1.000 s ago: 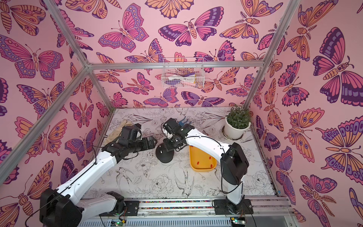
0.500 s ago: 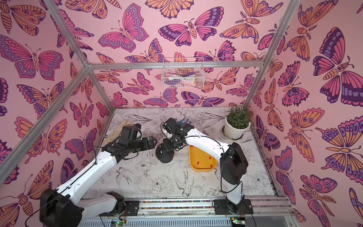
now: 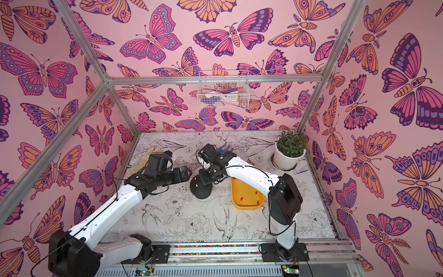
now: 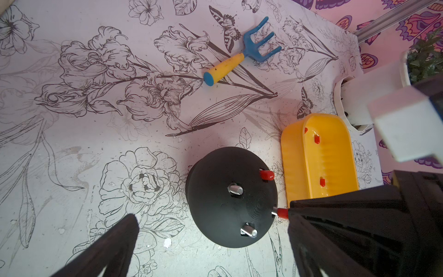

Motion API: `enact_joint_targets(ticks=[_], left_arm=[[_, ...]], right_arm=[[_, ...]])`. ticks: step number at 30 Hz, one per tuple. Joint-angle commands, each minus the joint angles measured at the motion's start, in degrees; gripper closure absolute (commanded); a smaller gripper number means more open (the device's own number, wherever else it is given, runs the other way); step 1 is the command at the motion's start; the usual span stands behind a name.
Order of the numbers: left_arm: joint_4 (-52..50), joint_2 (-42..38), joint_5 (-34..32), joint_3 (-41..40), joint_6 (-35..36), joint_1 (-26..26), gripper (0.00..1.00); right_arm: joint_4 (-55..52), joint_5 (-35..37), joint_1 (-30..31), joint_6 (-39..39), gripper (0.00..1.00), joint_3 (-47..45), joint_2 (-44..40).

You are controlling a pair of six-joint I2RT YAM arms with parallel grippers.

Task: Cover the protruding screws with screw protection sleeves
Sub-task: Attach the screw protection sleeve to the screw.

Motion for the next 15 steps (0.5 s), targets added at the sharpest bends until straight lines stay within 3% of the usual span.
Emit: enact_joint_targets(ticks=[1,15], left_arm=[[0.3,-0.5,0.7,-0.9,0.8,0.3,0.00],[0.3,-0.5,0.7,-0.8,0.8,0.3,0.00]], right_arm=[[-1.4,0.1,0.4,-0.5,0.91,2.0,1.2],[-1.5,-0.1,0.4,-0.6,0.91,2.2,1.4]])
